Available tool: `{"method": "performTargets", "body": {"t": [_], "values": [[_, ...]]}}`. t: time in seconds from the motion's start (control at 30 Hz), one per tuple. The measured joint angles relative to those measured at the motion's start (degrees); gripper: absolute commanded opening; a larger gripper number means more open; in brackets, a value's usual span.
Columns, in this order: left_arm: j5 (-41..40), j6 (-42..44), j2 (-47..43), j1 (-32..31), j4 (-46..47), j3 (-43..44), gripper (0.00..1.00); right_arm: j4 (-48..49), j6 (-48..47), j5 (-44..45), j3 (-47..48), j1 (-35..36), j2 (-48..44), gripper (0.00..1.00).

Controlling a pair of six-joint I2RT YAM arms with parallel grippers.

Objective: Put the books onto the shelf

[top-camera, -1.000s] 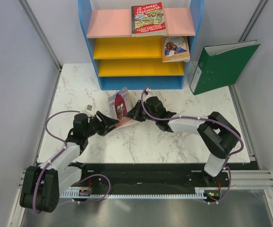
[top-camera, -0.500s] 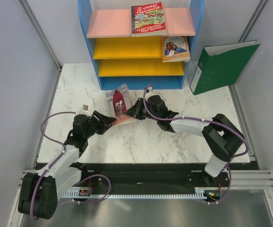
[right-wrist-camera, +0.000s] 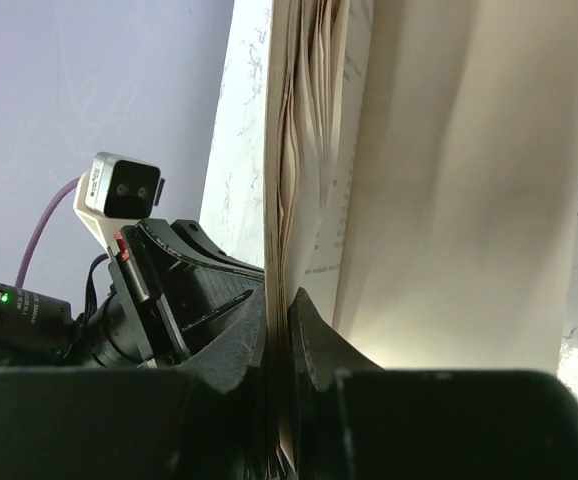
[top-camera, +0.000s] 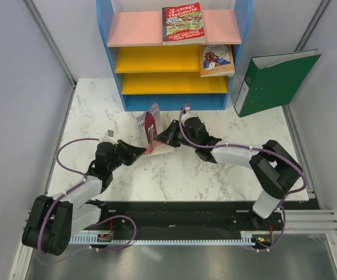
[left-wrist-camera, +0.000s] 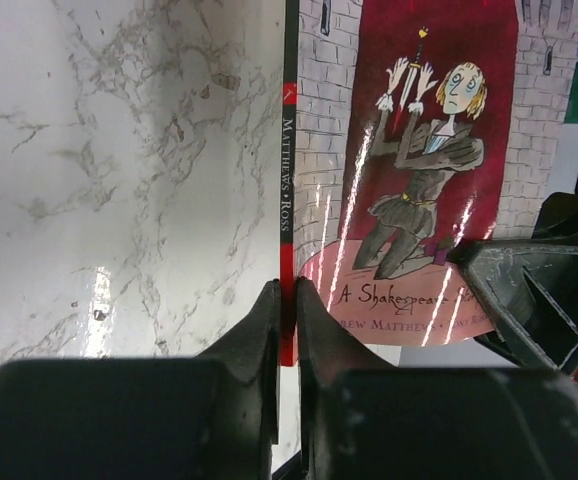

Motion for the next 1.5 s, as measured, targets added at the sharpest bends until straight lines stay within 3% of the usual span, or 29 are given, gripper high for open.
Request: {"method": "performTargets", "body": {"t": [0.17, 0.33, 0.37, 0.6, 0.97, 1.27, 1.5], "values": [[-1.03, -0.07, -1.01, -0.15, -0.50, 0.44, 0.02, 0.72, 0.17, 0.42, -0.81, -0.48, 0.00, 0.17], [-2.16, 0.00, -6.12, -0.26, -4.83, 0.87, 0.02, 1.36, 0.15, 0.42, -1.51, -0.72, 0.00, 0.32], [-2.12, 0.04, -7.19, -0.46, -5.73, 1.40, 0.02, 1.31, -0.02, 0.15, -1.57, -0.68, 0.00, 0.41], [-0.55, 2.10, -11.23, -1.09, -14.80, 10.73, 0.02, -1.42, -2.16, 0.57, -3.13, -0.76, -1.38, 0.66], [8.57, 4.31, -4.48, -1.09, -20.26, 30.88, 0.02, -11.41, -9.38, 4.59, -6.10, -3.69, -7.89, 0.70], [10.78, 5.31, -4.52, -1.09, -22.01, 31.34, 0.02, -12.63, -11.15, 4.74, -9.66, -5.77, -8.70, 0.70], [16.44, 4.37, -0.59, -1.09, -16.68, 33.20, 0.02, -12.94, -12.20, 4.09, -13.90, -9.40, -9.03, 0.71]]}}
